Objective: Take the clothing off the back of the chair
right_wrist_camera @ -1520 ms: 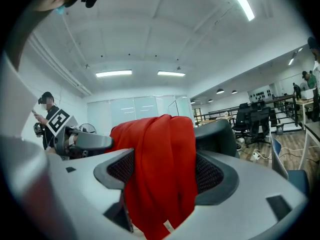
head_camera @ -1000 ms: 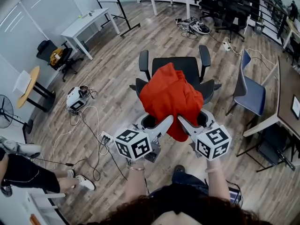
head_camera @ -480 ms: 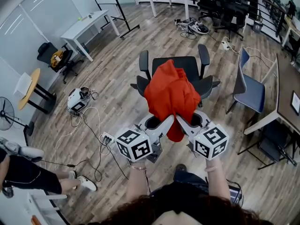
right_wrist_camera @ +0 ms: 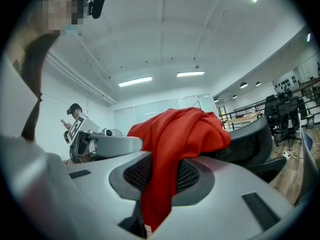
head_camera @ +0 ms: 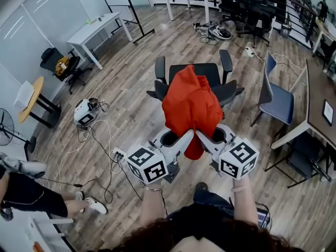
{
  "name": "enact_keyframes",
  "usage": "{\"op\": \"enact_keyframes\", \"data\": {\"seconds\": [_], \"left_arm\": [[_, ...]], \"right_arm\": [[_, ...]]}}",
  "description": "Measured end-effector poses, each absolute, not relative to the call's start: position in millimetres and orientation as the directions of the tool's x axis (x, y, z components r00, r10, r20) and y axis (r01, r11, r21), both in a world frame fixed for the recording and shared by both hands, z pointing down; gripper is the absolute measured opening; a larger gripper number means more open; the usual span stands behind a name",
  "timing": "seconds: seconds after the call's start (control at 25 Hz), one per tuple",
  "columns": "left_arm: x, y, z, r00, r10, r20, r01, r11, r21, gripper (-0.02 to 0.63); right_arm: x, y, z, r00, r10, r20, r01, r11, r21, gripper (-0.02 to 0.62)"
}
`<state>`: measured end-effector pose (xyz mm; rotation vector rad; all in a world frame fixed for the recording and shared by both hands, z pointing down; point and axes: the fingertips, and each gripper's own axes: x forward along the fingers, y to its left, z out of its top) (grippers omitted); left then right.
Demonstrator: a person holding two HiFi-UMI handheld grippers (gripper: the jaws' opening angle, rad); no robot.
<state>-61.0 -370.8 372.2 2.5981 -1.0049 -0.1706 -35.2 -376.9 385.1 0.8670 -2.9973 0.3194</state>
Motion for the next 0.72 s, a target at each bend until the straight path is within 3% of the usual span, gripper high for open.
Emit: {"op": "enact_keyframes", "data": {"seconds": [0.24, 0.72], "left_arm": [[-65, -346, 362, 0.753, -0.658, -0.008, -0.617, -0.71, 0.34, 0.103], [-68, -301, 337, 0.764, -0.643, -0.044, -0.604, -0.737, 0.303, 0.101]], "right_arm": [[-42, -350, 377, -0.877, -0.478, 0.033, -0.475, 0.857, -0.198, 0.071], [-46, -306, 354, -0.87, -0.494, 0.001, -0.487, 0.858, -0.16, 0.071]]}}
